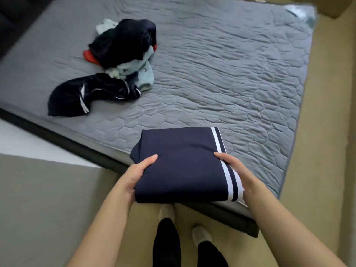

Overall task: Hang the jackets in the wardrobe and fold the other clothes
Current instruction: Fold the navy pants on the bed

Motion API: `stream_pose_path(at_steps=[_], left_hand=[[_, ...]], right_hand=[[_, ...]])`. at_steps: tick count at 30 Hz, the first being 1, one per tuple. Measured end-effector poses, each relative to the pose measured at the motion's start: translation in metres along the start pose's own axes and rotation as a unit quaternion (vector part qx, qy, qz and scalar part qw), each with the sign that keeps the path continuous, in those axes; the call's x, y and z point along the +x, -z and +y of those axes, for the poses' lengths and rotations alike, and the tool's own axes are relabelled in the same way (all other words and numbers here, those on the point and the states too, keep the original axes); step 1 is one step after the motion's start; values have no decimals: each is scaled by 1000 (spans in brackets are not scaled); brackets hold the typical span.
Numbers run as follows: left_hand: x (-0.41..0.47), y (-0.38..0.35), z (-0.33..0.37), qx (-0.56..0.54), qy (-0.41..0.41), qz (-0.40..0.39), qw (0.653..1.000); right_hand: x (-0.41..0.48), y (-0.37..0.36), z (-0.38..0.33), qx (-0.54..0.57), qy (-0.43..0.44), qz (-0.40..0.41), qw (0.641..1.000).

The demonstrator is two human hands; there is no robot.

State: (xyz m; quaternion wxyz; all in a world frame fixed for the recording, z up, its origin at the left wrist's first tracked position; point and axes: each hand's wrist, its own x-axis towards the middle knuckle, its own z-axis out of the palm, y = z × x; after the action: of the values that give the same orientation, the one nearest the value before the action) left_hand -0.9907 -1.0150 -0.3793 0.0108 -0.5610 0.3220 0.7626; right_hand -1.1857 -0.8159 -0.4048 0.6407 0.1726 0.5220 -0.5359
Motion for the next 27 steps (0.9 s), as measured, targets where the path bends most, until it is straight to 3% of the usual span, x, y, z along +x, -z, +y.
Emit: stream_pose_path(at_steps=[7,12,19,27], left_hand=[[-217,53,-37,-155,-136,80,975],[-364,112,-111,-278,-254,140,915],[-562,187,-309,-413,-395,293,766],[-769,180,-569,-491,-469,434,592]], right_hand=[[-120,-122,14,-147,34,-138,979],[-186,-228,83,-265,20,-277,924],[-302,-349,295,-444,-83,-476,754],[-475,-371,588,-560,-191,-615,521]])
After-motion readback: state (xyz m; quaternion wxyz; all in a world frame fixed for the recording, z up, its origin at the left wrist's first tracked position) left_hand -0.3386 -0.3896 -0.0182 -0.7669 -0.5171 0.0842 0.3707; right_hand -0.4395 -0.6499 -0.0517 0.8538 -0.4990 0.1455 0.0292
